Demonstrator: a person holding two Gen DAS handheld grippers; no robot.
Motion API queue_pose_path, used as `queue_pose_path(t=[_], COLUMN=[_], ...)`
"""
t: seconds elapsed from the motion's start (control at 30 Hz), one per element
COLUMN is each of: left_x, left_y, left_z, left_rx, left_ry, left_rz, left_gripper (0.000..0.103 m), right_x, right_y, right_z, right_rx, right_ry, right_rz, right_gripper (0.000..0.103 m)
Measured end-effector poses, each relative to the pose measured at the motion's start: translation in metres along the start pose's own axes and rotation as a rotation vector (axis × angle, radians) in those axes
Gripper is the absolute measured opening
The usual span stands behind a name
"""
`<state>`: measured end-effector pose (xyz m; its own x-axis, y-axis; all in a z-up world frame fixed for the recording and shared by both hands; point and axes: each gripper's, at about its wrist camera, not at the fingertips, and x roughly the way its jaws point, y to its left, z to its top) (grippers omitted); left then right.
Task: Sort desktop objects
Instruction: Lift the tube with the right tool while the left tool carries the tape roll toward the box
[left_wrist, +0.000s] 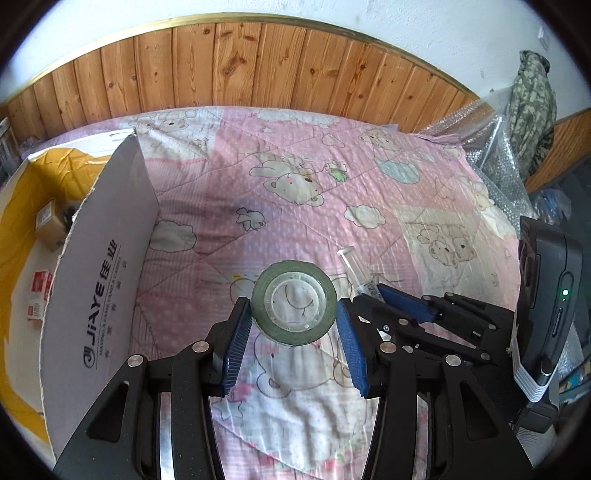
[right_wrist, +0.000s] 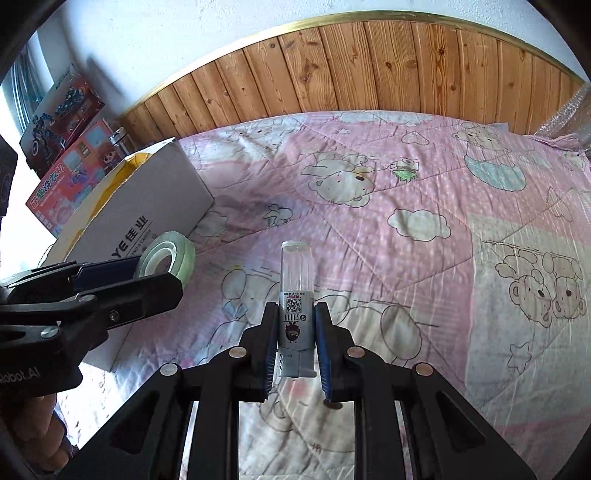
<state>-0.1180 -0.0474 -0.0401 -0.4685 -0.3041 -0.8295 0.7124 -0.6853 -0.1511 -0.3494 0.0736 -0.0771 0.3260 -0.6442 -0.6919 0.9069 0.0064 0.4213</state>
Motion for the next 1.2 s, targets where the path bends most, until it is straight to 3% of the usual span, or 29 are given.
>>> queue_pose_path(t=[0.43,1.2], left_x=[-0.060,-0.136], left_y=[0.009,0.038], left_z=[-0.040,-0.072], left_rx=[-0.034,-0.091], left_ry=[-0.040,-0.136], left_rz=[-0.028,-0.098], left_gripper=[0.049,0.049], right_x=[-0.036,-0.086], right_y=[0.049,0.132], right_z=[-0.029,-0.047], right_rx=[-0.060,-0.228], right_ry=[-0.015,-0.026], right_rz=[0.041,0.125], right_gripper=[0.021,0.021])
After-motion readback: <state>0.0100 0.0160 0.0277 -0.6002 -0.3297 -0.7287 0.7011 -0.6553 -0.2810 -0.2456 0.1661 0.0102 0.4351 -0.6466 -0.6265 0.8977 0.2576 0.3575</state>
